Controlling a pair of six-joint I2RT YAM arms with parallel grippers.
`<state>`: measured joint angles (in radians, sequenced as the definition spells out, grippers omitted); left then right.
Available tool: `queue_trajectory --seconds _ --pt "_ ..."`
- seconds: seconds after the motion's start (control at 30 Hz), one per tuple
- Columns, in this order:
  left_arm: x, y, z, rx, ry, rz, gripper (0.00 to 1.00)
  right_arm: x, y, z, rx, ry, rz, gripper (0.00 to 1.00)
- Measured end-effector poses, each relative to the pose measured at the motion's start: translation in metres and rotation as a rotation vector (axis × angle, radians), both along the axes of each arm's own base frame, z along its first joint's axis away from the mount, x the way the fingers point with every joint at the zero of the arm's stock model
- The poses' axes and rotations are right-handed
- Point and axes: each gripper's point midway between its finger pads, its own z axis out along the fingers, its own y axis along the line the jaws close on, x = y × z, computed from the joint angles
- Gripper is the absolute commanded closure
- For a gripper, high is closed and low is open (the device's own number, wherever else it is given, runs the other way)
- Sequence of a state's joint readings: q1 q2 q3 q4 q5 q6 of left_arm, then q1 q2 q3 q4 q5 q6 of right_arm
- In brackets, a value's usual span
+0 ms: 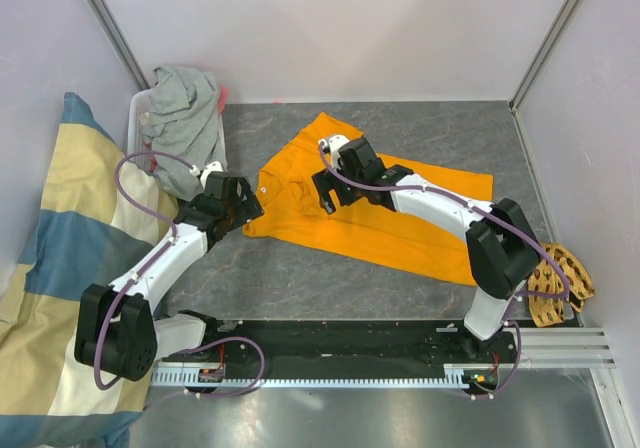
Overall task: Fold and stack the t-shirts
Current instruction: Fold the tshirt
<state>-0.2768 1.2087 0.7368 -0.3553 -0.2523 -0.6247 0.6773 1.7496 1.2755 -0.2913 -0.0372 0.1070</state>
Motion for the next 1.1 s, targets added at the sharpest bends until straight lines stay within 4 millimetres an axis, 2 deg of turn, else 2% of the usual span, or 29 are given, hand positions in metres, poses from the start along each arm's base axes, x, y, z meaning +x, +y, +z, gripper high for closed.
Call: queue_trajectory --seconds 0.17,0.4,0.6,0.97,1.1 --pt "-0.003 0.001 -0.002 0.001 0.007 -0.001 0.00 0.009 0.024 0.008 0.020 -0.033 0.099 0.21" --pt "-0.006 -0.001 -0.005 -0.006 0.014 -0.009 0.00 0.004 0.059 -0.014 0.014 0.000 0.221 0.22" --pt "-0.008 -0.001 -0.003 -0.011 0.010 -0.013 0.00 -0.005 0.079 -0.024 0.006 0.016 0.282 0.24" --pt "-0.012 0.000 -0.005 -0.011 0.011 -0.013 0.00 -0.003 0.079 -0.032 -0.013 0.021 0.286 0.28" --pt "-0.012 0.000 -0.005 -0.011 0.011 -0.012 0.00 -0.003 0.079 -0.042 -0.029 0.033 0.287 0.31"
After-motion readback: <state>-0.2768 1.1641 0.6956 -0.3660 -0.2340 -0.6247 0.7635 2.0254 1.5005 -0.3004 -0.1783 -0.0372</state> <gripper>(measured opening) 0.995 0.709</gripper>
